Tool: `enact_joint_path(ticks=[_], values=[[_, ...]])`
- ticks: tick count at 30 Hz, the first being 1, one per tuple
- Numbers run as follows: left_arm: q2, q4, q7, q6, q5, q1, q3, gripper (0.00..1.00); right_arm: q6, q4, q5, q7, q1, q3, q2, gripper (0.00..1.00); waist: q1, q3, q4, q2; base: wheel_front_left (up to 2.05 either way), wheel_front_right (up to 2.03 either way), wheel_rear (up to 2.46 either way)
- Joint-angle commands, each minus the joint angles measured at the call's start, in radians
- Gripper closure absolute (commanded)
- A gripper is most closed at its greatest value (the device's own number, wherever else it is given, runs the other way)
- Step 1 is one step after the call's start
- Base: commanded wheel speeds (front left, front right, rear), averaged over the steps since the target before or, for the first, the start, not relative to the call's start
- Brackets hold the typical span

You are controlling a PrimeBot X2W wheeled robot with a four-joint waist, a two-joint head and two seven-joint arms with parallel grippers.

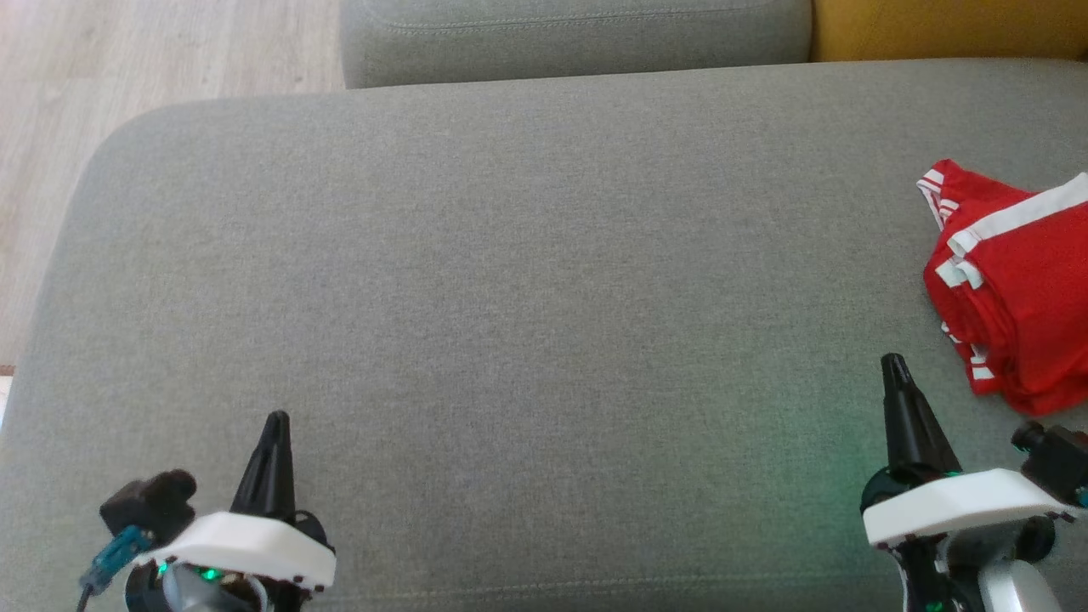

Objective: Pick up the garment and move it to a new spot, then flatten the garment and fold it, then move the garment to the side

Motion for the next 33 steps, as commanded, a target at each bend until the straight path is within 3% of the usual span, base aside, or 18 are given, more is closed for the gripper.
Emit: enact_joint_path(ticks=[1,33], values=[[0.004,-0.025,0.009,-0.007,-0.04,-0.049,0.027,1.0,0.0,-0.023,0.042,0.0,-0.05,0.0,-0.02,1.0,0.0,-0.001,0.0,0.0,0.0,0.0,0.0],[-0.012,-0.001,0.098,-0.06,-0.418,-0.088,0.096,1.0,0.0,0.04,0.418,0.024,-0.087,-0.018,-0.029,1.0,0.0,-0.022,0.005,0.0,0.0,0.0,0.0]])
